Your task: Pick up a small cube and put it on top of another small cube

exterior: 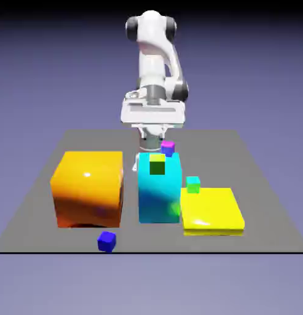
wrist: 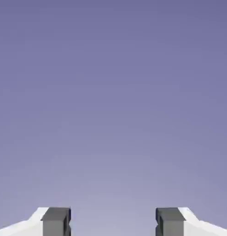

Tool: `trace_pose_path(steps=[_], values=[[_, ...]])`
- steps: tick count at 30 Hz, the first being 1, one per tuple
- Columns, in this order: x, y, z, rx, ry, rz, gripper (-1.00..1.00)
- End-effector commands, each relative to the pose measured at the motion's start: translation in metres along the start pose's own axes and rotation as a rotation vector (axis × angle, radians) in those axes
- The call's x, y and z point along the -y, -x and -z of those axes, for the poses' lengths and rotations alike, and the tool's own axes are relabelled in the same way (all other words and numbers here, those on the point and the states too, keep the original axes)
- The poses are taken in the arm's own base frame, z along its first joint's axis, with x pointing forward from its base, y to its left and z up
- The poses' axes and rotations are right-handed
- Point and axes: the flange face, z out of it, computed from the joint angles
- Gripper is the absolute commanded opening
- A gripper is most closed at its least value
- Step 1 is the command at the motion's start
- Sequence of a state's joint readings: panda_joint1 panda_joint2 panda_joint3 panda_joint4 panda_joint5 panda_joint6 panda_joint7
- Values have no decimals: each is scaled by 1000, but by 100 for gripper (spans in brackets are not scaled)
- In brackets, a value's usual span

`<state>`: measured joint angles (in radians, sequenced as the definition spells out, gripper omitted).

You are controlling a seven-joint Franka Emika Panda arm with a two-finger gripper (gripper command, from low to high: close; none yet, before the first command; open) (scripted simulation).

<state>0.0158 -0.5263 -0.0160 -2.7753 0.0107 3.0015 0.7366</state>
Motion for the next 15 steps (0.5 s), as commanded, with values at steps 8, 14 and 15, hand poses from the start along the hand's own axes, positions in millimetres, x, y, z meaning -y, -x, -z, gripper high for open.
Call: trace_pose_path(steps=[8, 14, 15], values=[[-19, -41, -83, 211, 203, -118, 0], [-46, -62, -147, 359, 358, -196, 0], [-52, -65, -158, 382, 384, -209, 0]])
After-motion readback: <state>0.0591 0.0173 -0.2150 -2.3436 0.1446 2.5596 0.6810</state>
